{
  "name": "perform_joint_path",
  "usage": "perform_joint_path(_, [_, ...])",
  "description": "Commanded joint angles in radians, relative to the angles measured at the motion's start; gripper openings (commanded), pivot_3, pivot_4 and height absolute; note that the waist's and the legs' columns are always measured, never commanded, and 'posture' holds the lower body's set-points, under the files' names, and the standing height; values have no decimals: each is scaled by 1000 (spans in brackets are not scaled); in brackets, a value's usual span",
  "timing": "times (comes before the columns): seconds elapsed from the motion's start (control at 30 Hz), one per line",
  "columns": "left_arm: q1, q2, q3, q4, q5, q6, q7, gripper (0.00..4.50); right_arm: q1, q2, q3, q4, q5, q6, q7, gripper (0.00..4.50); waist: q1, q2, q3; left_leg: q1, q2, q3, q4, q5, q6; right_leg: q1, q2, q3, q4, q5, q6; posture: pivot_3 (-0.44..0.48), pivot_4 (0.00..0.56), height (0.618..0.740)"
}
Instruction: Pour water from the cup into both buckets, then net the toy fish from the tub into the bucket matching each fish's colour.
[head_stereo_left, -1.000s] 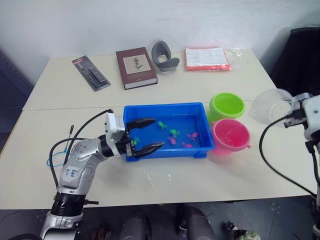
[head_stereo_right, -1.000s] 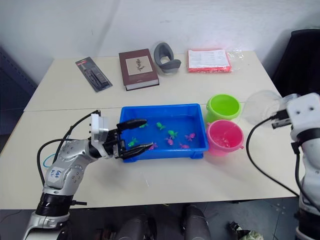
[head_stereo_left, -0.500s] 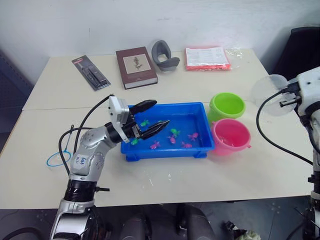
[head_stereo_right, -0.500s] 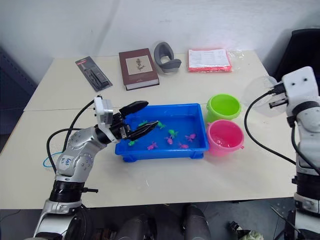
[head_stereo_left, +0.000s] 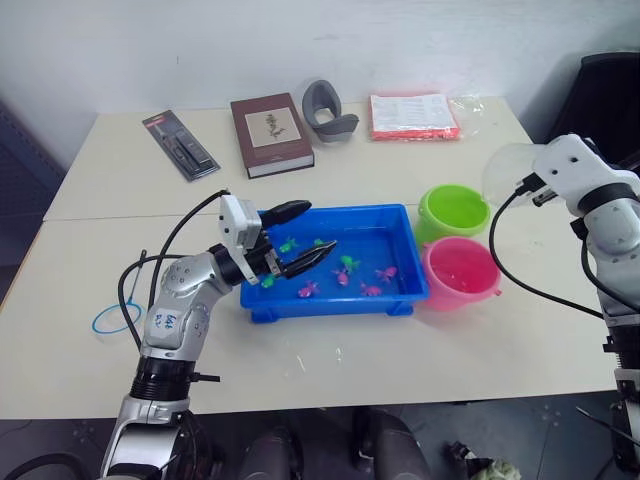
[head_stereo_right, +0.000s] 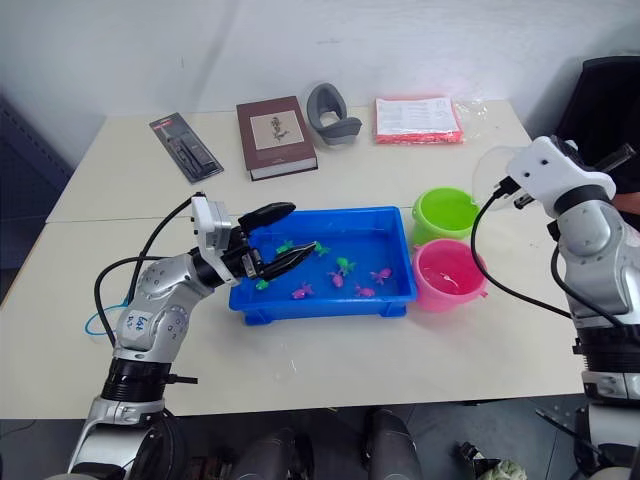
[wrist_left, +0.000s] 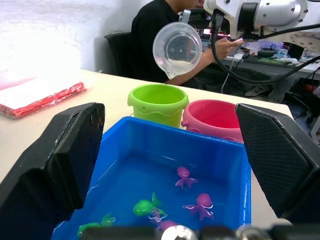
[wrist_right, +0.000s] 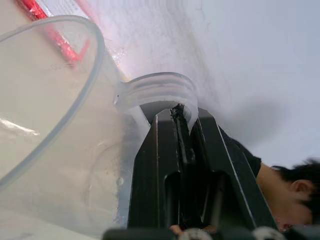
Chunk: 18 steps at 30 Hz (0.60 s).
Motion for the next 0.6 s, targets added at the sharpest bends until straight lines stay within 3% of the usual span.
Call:
perform_joint_path(0.03, [-3, -6, -4, -19, 4, -27, -5, 4500, -26, -32, 6, 7, -49, -66, -26, 47, 1, 0, 0, 0, 0, 0, 0, 0, 0, 0, 0, 0, 0, 0, 0, 0, 150, 740])
perform_joint_path(0.6, [19, -14, -20, -16, 18, -56, -9, 4500, -83, -57, 82, 107, -232, -287, -141, 47, -1, 0, 0, 0, 0, 0, 0, 0, 0, 0, 0, 0, 0, 0, 0, 0, 150, 740])
